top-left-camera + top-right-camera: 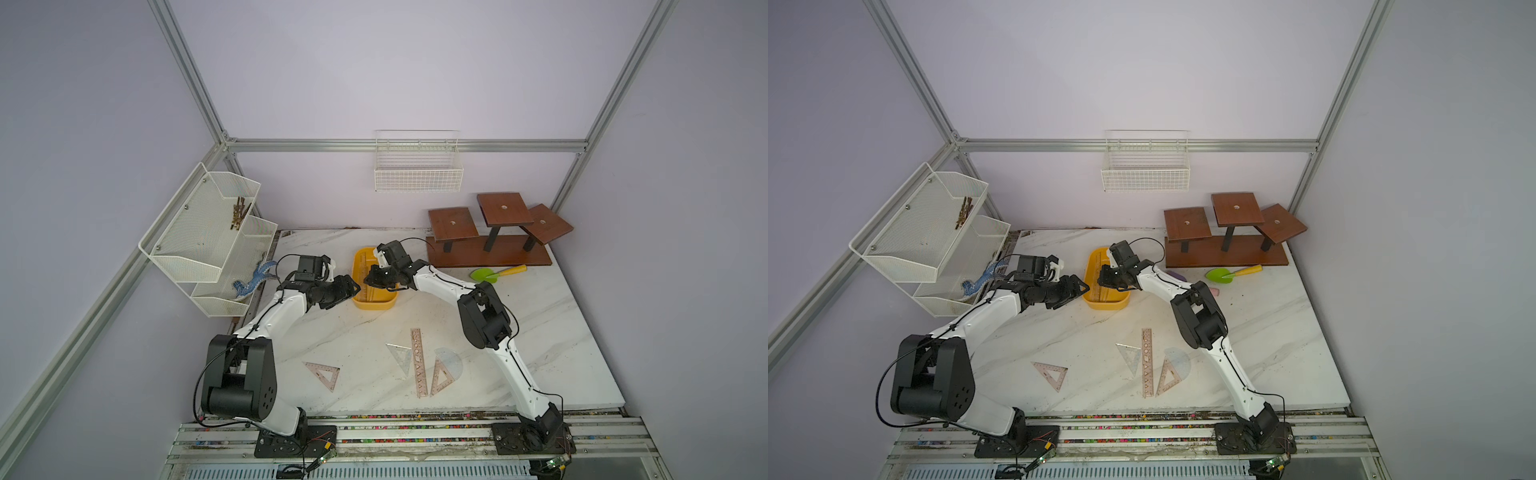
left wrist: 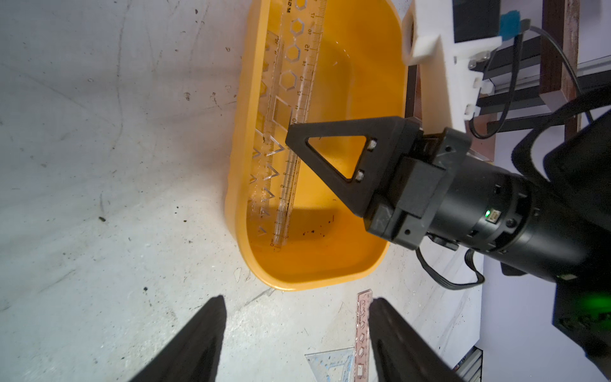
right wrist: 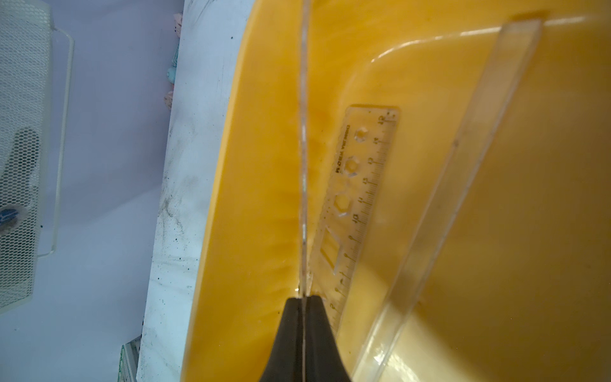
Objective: Put the scattered rulers into the storage box
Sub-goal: Place the ruler in the storage box.
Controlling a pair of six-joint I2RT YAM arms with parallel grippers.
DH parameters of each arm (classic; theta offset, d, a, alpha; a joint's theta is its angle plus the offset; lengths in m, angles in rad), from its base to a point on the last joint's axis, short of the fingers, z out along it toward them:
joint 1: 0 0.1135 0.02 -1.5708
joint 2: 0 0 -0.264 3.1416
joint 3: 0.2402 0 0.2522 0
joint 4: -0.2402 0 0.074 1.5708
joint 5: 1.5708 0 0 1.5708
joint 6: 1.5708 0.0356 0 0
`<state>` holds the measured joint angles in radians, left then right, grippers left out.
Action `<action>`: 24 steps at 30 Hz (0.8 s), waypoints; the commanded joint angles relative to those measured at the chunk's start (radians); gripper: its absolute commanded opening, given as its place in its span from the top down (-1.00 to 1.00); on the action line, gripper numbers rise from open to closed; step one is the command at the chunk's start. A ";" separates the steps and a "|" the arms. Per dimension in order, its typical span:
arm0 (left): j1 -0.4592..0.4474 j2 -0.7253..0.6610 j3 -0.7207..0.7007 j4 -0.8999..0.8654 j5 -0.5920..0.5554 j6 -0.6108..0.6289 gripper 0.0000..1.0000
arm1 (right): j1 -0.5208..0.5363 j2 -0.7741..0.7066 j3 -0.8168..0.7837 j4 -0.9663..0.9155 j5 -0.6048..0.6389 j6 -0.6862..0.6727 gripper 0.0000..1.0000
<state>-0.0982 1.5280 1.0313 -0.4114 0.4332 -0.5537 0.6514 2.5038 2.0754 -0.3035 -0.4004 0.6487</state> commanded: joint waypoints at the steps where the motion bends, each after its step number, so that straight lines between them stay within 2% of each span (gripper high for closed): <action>1: 0.008 -0.006 -0.011 0.021 0.007 0.014 -0.44 | 0.007 -0.003 -0.012 -0.011 -0.002 -0.015 0.85; 17: 0.007 -0.026 -0.013 0.017 0.011 0.015 -0.44 | 0.004 0.061 0.112 -0.107 0.003 -0.055 0.60; 24: 0.007 -0.047 -0.016 0.016 0.019 0.012 -0.44 | -0.002 0.018 0.242 -0.185 0.008 -0.130 0.27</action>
<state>-0.0982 1.5261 1.0313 -0.4114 0.4355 -0.5541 0.6518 2.5603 2.2532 -0.4469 -0.3996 0.5739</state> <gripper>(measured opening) 0.722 0.354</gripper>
